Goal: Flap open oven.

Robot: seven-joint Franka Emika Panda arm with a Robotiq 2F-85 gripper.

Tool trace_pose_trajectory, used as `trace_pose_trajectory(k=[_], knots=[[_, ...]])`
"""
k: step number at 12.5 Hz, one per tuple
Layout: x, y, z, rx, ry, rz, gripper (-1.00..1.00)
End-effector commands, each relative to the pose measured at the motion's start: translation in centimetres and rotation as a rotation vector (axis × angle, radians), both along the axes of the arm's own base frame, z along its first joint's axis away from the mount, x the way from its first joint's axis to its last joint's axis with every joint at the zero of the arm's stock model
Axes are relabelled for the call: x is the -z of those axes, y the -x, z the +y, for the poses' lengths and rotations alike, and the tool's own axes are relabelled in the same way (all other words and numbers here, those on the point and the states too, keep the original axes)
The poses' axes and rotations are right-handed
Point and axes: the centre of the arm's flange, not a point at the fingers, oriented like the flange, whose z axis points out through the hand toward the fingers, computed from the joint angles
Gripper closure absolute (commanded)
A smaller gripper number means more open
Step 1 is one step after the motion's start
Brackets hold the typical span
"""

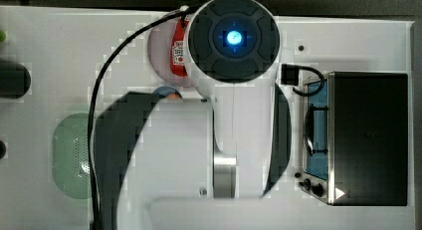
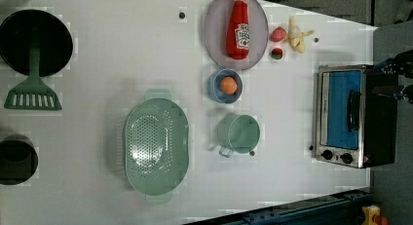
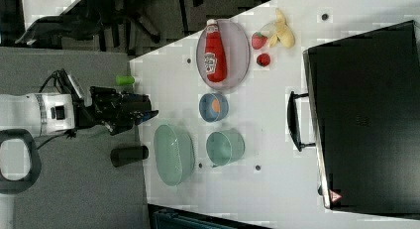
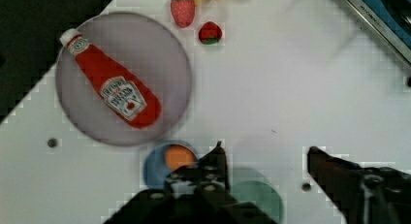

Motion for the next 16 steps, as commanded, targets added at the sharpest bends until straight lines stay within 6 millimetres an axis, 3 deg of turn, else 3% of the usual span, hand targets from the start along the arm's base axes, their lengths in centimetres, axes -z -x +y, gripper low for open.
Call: trace_pose_trajectory(k=[1,3,7,8,14,16], knots=[[-4.3,9.6,-4.2,0.048,-0.012,-0.008,-0.59],[-4.3,9.6,-4.2,0.048,-0.012,-0.009,-0.99],[-4.3,9.6,-4.2,0.048,-0.012,-0.009,-1.00],[-4.3,9.6,-4.2,0.049,-0.012,-0.009,-0.90],[-3.7,9.7,-5.2,0.067,-0.017,0.003,0.56],[-2.7,9.9,-6.5,0.078,-0.024,0.022,0.65]])
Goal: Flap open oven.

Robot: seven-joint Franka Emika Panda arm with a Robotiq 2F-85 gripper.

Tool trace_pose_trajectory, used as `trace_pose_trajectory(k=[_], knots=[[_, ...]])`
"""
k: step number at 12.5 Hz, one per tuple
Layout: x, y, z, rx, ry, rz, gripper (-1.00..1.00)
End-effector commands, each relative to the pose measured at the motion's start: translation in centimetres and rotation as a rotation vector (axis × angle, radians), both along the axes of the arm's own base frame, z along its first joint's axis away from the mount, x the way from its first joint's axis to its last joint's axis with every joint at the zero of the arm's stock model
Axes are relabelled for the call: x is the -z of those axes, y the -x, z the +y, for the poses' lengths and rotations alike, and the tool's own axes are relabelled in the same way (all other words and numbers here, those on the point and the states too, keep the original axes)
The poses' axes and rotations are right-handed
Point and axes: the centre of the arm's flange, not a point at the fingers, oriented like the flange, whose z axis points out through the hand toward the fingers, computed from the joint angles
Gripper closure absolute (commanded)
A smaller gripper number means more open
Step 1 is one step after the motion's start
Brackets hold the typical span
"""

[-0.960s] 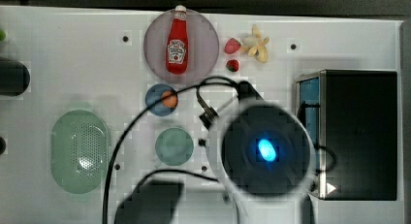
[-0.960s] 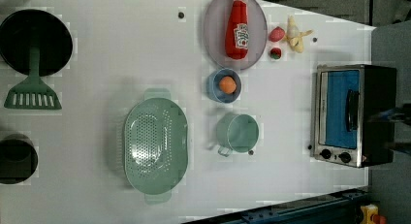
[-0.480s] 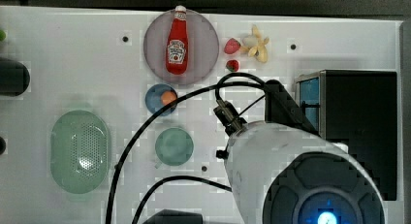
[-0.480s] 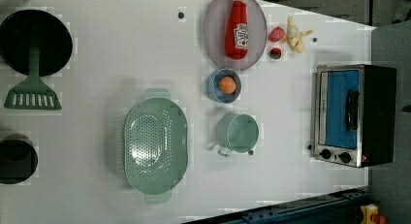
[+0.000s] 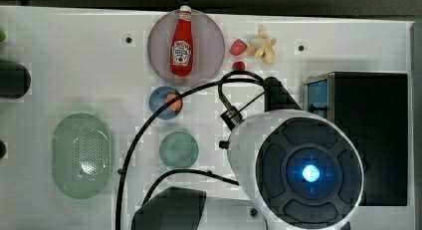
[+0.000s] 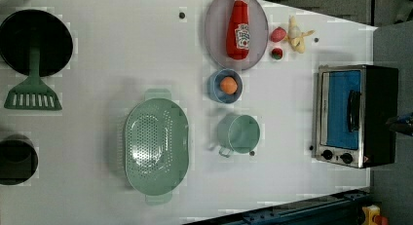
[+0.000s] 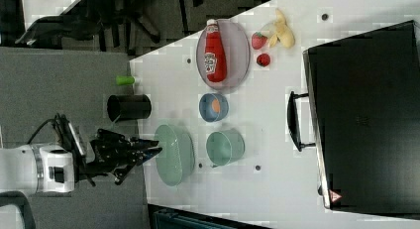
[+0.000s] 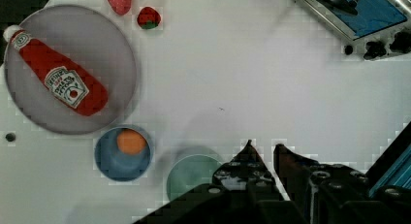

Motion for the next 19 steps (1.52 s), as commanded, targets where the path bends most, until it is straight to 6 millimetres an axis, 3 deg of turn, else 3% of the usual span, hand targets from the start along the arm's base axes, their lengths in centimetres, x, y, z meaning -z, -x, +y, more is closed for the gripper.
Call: trace_pose_trajectory(k=[1,3,7,11,15,19], knots=[[0.8,0.8,-2.9,-0.031,-0.023,0.012,0.65],[2.1,1.1,-5.4,-0.153,-0.040,0.032,0.65],[5.7,1.1,-12.3,-0.477,-0.058,0.006,0.65],[10.0,0.9,-18.0,-0.804,-0.019,-0.036,0.65],[15.4,0.5,-21.6,-0.844,0.026,-0.026,0.65],[20.6,-0.1,-22.8,-0.829,0.062,-0.003,0.65]])
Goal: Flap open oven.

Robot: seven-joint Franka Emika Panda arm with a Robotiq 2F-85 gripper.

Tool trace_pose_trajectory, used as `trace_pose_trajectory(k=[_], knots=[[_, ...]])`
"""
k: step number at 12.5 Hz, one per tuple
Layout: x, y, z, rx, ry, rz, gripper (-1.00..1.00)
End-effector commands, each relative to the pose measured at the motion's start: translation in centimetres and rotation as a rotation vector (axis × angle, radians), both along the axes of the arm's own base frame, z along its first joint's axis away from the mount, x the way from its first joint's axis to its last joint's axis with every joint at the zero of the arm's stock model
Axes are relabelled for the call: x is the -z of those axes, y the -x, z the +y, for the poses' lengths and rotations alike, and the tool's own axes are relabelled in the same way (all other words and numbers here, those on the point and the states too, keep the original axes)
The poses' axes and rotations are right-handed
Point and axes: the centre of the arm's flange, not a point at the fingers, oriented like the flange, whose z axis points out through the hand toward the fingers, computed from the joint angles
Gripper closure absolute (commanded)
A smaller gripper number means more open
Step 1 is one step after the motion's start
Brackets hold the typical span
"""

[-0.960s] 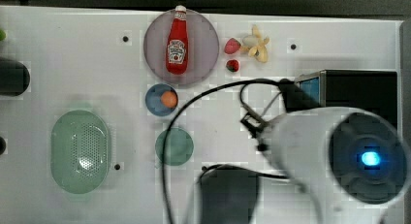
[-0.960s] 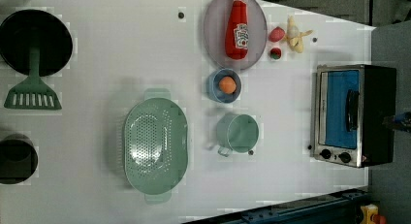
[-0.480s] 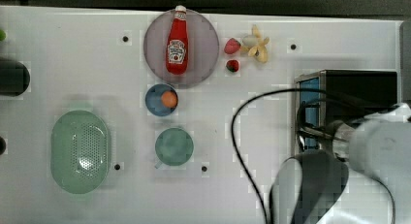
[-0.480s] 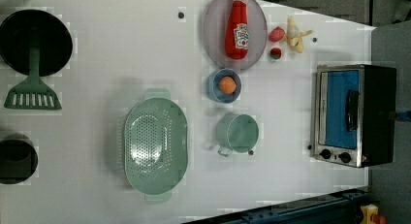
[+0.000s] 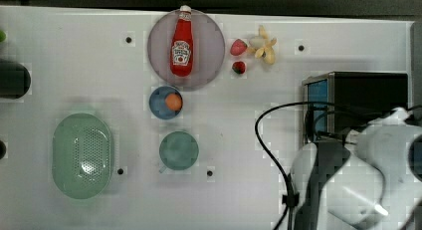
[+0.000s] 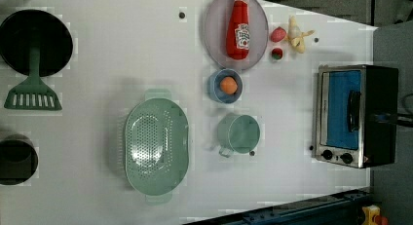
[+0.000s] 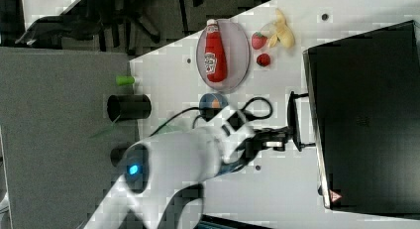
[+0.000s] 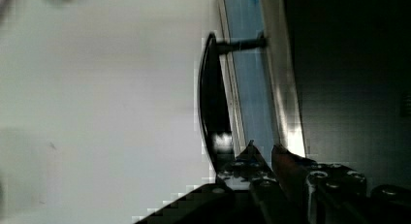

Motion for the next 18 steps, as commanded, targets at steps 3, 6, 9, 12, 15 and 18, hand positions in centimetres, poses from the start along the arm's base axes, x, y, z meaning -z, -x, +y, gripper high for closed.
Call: trace_pose_trajectory(k=[3,6,9,12,15,18], knots=[[3.4,-1.0,0.5,-0.076,0.047,-0.033,0.65],[5.5,-1.2,0.8,-0.085,0.058,-0.020,0.65],[6.4,-2.0,1.9,-0.116,0.071,-0.016,0.65],[6.8,-2.8,4.1,-0.158,0.128,0.021,0.65],[7.5,-3.4,6.6,-0.140,0.215,0.054,0.65],[8.6,-3.7,9.7,-0.149,0.261,0.072,0.65]])
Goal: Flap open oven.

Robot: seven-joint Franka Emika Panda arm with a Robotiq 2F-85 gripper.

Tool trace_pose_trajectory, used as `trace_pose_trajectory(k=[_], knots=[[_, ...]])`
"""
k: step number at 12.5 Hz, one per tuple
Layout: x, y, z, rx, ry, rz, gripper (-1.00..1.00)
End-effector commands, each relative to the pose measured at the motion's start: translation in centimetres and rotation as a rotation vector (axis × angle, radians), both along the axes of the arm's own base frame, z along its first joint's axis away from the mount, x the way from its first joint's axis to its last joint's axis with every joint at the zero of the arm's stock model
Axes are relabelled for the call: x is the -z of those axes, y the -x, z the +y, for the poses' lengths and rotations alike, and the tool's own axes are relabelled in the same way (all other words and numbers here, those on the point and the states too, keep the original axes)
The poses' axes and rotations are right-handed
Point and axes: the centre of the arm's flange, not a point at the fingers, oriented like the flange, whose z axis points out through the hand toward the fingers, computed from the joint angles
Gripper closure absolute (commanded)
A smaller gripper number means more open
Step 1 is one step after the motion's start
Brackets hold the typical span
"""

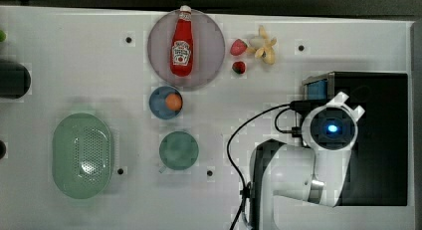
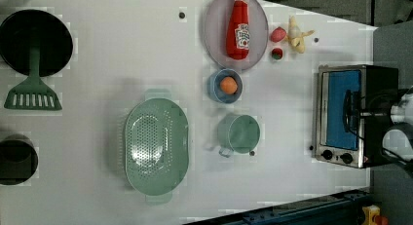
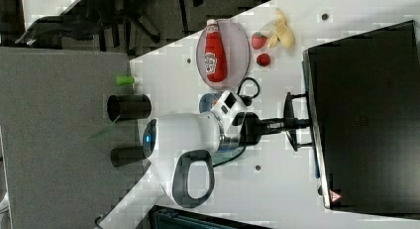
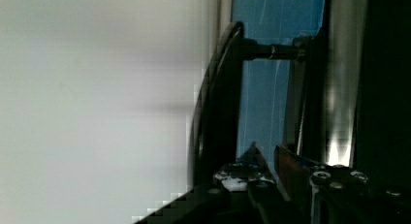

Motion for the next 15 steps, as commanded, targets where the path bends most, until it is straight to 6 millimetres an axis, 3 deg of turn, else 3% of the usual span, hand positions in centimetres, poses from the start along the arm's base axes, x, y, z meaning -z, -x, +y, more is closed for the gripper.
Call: trace_pose_trajectory(k=[1,7,15], knots=[[1.4,-1.0,5.3,0.053,0.017,-0.015,0.65],[6.4,-1.5,12.2,0.063,0.126,0.010,0.65],[15.9,-1.0,19.6,0.051,0.322,0.023,0.65]])
